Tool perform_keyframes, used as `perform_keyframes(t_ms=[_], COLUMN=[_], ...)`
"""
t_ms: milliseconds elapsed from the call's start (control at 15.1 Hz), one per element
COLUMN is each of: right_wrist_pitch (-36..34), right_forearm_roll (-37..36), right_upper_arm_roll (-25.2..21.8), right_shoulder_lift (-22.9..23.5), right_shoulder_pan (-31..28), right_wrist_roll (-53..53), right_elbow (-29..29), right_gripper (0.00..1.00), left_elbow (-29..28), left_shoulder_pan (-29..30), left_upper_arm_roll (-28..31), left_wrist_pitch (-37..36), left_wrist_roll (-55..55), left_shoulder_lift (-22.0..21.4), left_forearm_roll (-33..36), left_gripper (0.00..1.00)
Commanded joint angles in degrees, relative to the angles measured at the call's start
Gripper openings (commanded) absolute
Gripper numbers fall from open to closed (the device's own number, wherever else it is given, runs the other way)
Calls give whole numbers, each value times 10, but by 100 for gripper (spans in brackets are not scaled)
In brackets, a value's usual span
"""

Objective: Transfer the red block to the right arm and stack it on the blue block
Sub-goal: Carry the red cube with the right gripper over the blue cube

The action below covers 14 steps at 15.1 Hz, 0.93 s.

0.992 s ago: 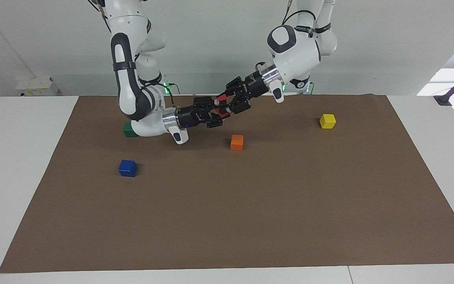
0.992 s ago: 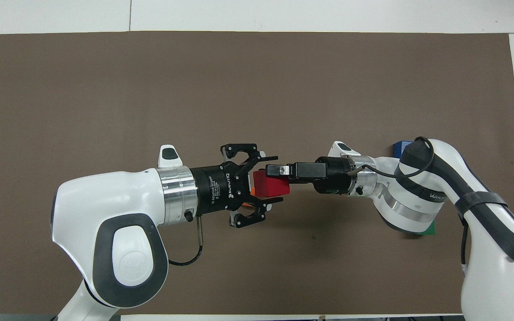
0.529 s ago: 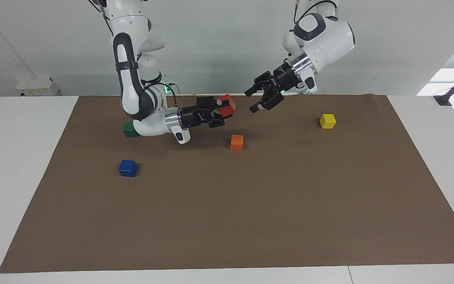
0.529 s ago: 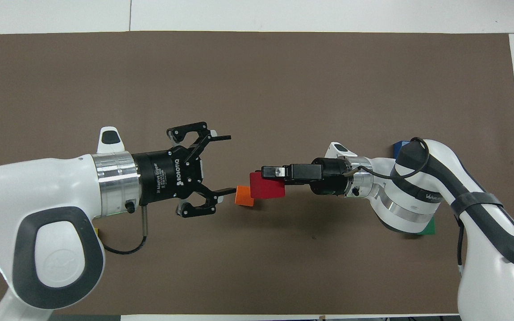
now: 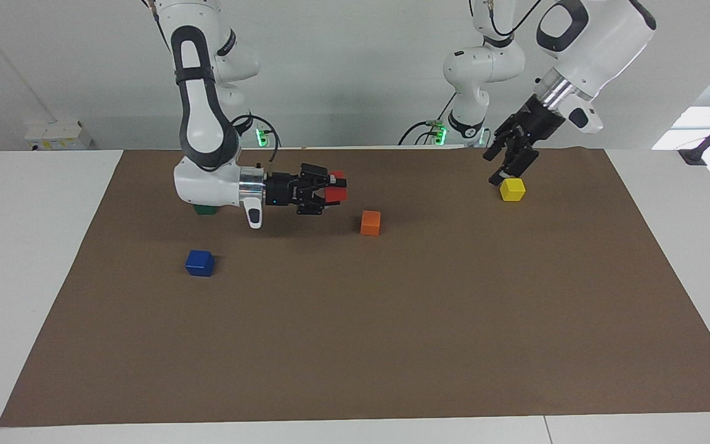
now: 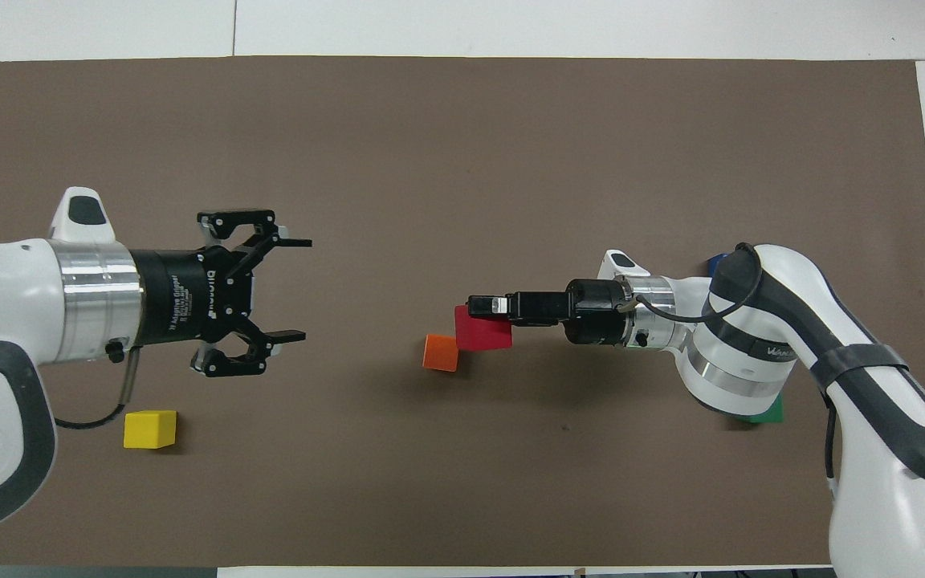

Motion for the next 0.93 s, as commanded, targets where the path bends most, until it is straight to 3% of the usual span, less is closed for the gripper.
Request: perform_keyframes(t_ms=[0, 198, 463, 661, 860], right_wrist_pitch=[16, 29, 50, 97, 111], right_forearm_roll=[-149, -340, -542, -662, -755], right_upper_arm_roll=[3, 3, 3, 4, 5], right_shoulder_lift=[-12, -10, -7, -4, -1], right_shoulder_pan=[-23, -42, -56, -66, -65], right_wrist_roll=[70, 144, 210, 289, 378], right_elbow=[42, 94, 119, 116, 111], right_gripper=[0, 0, 0, 0, 0], left_elbow=[56, 99, 120, 165, 247], left_shoulder_pan=[62, 56, 56, 42, 40], left_upper_arm_roll=[-7, -9, -10, -14, -14], left_wrist_pitch=[-66, -89, -134, -176, -253], left_wrist_roll=[111, 183, 321, 409, 513], left_shoulder_lift=[24, 48, 53, 75, 112], left_forearm_roll=[57, 165, 228, 283, 327], left_gripper=[100, 100, 100, 100, 100])
